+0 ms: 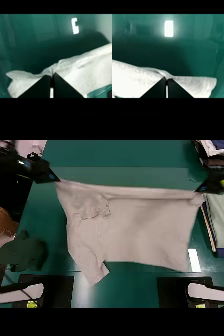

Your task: Fold the shirts.

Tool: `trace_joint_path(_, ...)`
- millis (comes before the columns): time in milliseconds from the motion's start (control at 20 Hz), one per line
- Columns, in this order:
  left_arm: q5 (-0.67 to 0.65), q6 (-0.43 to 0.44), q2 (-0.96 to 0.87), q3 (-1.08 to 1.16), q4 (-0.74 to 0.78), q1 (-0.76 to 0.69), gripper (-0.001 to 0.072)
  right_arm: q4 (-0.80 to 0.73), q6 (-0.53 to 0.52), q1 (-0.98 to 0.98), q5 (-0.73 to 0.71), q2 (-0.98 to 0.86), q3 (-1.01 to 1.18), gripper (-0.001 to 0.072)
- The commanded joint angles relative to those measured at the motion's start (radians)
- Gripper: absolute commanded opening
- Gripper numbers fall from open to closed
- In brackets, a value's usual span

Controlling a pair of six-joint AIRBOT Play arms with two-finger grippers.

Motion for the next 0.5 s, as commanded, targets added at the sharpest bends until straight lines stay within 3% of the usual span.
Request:
trace_joint_path(0, 0.088, 0.038, -0.210, -0.014, -0.010, 0.001, 0.0026, -0.016, 0.008, 0.056, -0.129, -0.195, -0.037, 0.0011)
trace_joint_path(250, 0.410, 0.080, -0.308, -0.014, -0.019, 0.001, 0.0026, -0.016, 0.007, 0.064, -0.254, -0.396, 0.180, 0.0011)
trace_joint_path(450, 0.402, 0.133, -0.308, -0.014, -0.030, 0.001, 0.0026, -0.020, -0.011, 0.064, -0.252, -0.418, 0.274, 0.0011)
